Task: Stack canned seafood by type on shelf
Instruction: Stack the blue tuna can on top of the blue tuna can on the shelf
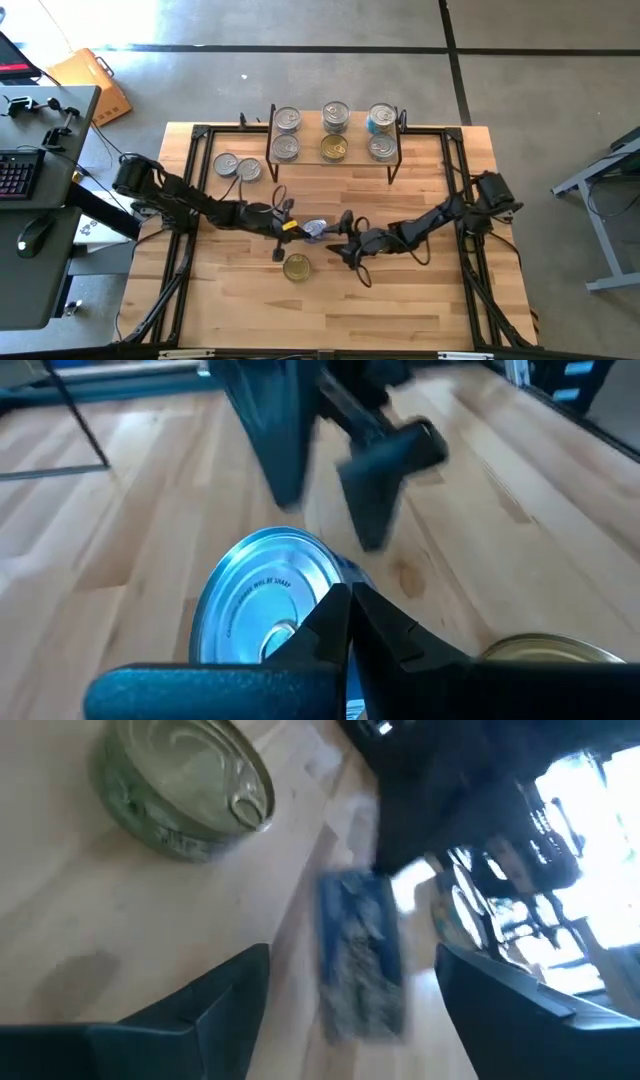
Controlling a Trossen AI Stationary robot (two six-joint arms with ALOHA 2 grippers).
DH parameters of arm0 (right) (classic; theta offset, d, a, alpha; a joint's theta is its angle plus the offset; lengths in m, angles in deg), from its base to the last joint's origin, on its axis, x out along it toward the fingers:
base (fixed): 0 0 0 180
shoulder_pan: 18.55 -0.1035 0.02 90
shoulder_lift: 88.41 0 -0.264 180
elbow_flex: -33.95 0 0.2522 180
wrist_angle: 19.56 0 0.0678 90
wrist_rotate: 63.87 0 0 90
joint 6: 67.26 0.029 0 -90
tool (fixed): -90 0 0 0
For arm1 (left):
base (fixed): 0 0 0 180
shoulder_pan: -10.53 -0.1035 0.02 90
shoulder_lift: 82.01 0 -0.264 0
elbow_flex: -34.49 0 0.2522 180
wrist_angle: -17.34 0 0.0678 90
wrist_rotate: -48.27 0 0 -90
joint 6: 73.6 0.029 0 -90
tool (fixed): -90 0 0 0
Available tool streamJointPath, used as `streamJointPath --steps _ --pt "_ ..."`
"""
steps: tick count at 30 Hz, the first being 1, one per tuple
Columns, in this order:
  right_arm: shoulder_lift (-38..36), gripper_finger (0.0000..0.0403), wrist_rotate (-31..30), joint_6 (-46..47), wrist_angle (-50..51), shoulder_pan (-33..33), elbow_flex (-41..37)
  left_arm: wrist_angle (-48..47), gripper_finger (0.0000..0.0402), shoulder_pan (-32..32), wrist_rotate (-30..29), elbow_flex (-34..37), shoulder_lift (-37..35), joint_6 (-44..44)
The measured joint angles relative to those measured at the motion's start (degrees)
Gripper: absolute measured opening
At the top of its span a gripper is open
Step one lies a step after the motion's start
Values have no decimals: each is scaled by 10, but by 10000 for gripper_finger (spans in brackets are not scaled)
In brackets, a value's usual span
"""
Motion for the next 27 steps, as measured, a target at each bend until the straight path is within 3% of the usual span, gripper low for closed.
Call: streamJointPath --steps 6,8,12,17,20,24,27 --pt "49 260 30 -6 59 24 75 36 0 3 16 19 0 1" --pt "50 227 29 16 107 28 98 32 0 7 16 20 0 12" --pt "50 125 9 108 231 30 143 28 0 17 -9 20 -3 55" --pt "49 120 0 184 393 31 211 20 6 35 -86 20 -23 143" --pt "50 120 10 231 460 37 250 19 35 47 -89 17 -41 188" --pt "50 120 65 308 464 56 266 5 99 50 -96 1 -55 209" --pt "50 120 102 354 441 69 264 -78 153 48 -113 -22 -49 216"
